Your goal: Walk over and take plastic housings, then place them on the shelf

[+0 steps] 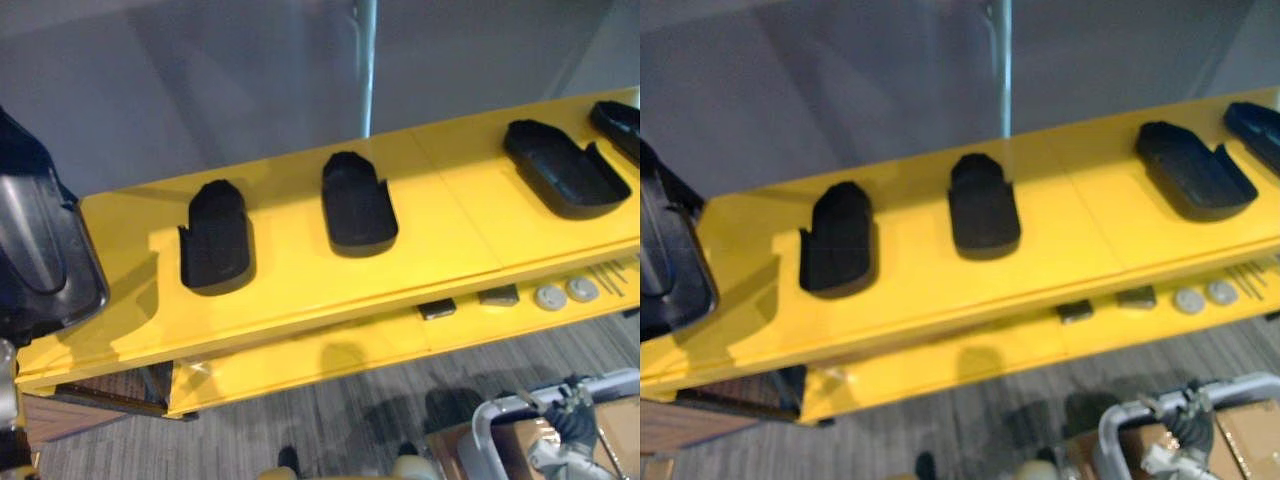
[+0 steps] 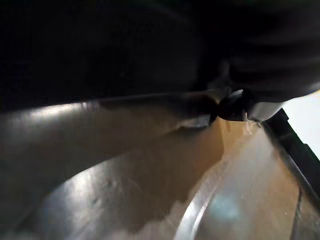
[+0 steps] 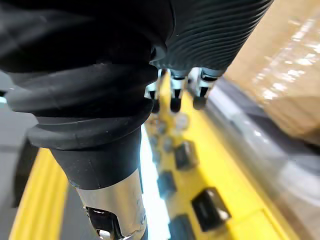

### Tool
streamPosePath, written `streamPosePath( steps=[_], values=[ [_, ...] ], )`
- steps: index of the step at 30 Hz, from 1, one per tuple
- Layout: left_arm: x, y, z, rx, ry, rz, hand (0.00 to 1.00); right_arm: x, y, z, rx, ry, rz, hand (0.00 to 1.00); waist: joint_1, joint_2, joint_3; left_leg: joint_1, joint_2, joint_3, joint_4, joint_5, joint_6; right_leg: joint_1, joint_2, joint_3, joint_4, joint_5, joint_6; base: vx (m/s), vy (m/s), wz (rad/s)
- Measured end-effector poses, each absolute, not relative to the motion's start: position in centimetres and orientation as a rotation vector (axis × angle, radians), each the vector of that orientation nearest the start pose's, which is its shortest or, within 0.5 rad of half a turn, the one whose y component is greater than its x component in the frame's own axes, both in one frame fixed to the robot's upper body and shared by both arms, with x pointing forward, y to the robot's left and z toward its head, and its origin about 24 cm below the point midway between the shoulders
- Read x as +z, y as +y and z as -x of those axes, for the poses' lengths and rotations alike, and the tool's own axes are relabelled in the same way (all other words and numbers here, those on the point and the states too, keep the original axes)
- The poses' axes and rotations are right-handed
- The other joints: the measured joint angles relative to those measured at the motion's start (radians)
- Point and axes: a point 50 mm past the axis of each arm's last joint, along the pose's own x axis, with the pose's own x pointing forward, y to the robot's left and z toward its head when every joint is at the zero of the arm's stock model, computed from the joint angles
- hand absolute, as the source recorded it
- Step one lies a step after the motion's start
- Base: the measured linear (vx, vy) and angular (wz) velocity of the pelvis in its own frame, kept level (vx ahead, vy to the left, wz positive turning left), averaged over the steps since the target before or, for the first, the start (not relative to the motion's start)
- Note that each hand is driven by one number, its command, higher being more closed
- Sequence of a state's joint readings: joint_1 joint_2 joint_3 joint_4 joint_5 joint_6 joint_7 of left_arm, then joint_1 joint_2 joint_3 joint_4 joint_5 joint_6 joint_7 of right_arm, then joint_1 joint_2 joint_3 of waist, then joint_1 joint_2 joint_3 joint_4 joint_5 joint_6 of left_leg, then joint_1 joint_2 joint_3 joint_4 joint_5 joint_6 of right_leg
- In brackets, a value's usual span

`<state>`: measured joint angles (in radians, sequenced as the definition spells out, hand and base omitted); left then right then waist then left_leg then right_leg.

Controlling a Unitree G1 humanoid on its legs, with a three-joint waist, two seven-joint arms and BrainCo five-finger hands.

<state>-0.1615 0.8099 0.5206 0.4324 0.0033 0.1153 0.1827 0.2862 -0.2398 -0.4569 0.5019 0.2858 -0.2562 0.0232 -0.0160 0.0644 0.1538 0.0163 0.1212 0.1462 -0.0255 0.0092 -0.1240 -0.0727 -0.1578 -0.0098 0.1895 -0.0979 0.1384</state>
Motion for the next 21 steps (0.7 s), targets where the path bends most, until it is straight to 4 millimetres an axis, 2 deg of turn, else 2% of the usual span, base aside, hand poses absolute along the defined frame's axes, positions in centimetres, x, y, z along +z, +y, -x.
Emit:
streamPosePath(
  steps=[4,7,12,17,21],
  values=[
    [15.7,43.8,-23.5,0.867,0.112,-0.552,1.0,-5.6,-33.6,-11.8,-0.626,0.383,-0.012,0.0,-0.001,-0.002,0.045,-0.001,0.001,0.001,0.002,-0.002,-0.002,0.0,0.002,0.005,-0.003,0.0,0.0,0.0,-0.001,-0.01],
    [16.1,44.3,-23.9,0.862,0.161,-0.567,1.0,-6.2,-33.2,-11.8,-0.596,0.415,-0.018,0.0,-0.002,-0.005,0.052,-0.017,0.001,0.003,0.003,-0.002,-0.003,-0.018,0.003,0.007,-0.003,0.002,0.0,0.0,-0.001,-0.01],
    [17.9,44.6,-24.8,0.871,0.191,-0.632,1.0,-6.2,-32.7,-12.6,-0.578,0.405,-0.04,0.0,-0.002,-0.021,0.096,-0.05,0.005,0.002,0.047,-0.018,-0.012,-0.035,0.004,0.01,-0.003,0.005,-0.002,0.01,-0.001,0.0],
    [18.6,44.4,-25.4,0.851,0.26,-0.778,1.0,-6.1,-32.8,-12.7,-0.602,0.396,-0.045,0.0,-0.002,-0.031,0.12,-0.091,0.017,0.003,0.141,-0.074,-0.015,-0.038,0.01,0.016,-0.008,0.01,-0.005,0.01,0.002,-0.06],
    [19.8,44.5,-25.6,0.861,0.265,-0.81,1.0,-6.1,-32.8,-12.7,-0.605,0.392,-0.049,0.0,0.001,-0.033,0.152,-0.115,0.027,0.002,0.195,-0.104,-0.013,-0.038,0.016,0.023,-0.008,0.012,-0.007,0.0,0.007,-0.04]
  ],
)
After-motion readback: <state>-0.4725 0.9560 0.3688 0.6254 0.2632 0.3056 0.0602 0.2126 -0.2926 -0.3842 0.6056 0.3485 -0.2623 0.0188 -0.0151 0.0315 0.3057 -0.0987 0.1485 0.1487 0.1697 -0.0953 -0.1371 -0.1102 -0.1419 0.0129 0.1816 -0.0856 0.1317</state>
